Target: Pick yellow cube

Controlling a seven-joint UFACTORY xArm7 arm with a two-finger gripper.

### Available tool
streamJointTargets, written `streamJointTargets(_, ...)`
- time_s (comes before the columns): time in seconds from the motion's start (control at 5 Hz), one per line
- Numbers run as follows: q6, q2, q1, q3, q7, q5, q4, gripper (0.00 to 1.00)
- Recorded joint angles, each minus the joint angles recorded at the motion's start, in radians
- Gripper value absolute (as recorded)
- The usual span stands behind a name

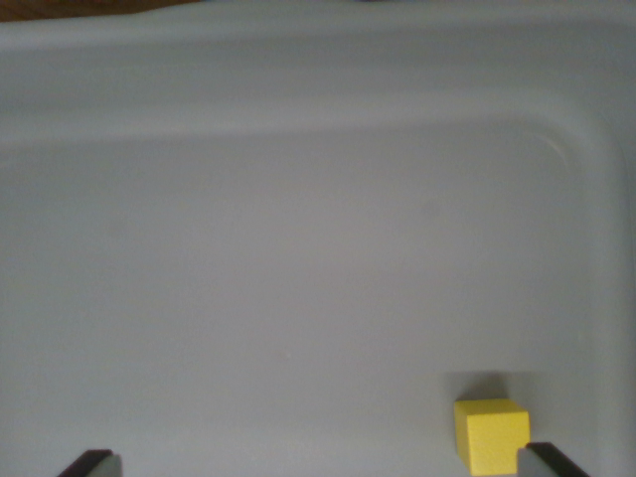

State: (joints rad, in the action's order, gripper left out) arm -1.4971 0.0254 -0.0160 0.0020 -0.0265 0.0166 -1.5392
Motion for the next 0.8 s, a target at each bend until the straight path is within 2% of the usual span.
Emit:
streamJointTargets(0.2, 0.02, 0.004, -0.0041, -0.003, 0.01, -0.0012, 0.017, 0.0)
streamJointTargets(0.4, 0.02, 0.004, -0.0041, -0.003, 0.01, -0.0012, 0.017, 0.0)
streamJointTargets(0.6, 0.044, 0.01, -0.0091, -0.007, 0.022, -0.0027, 0.038, 0.0)
streamJointTargets(0.8, 0.044, 0.01, -0.0091, -0.007, 0.022, -0.0027, 0.038, 0.0)
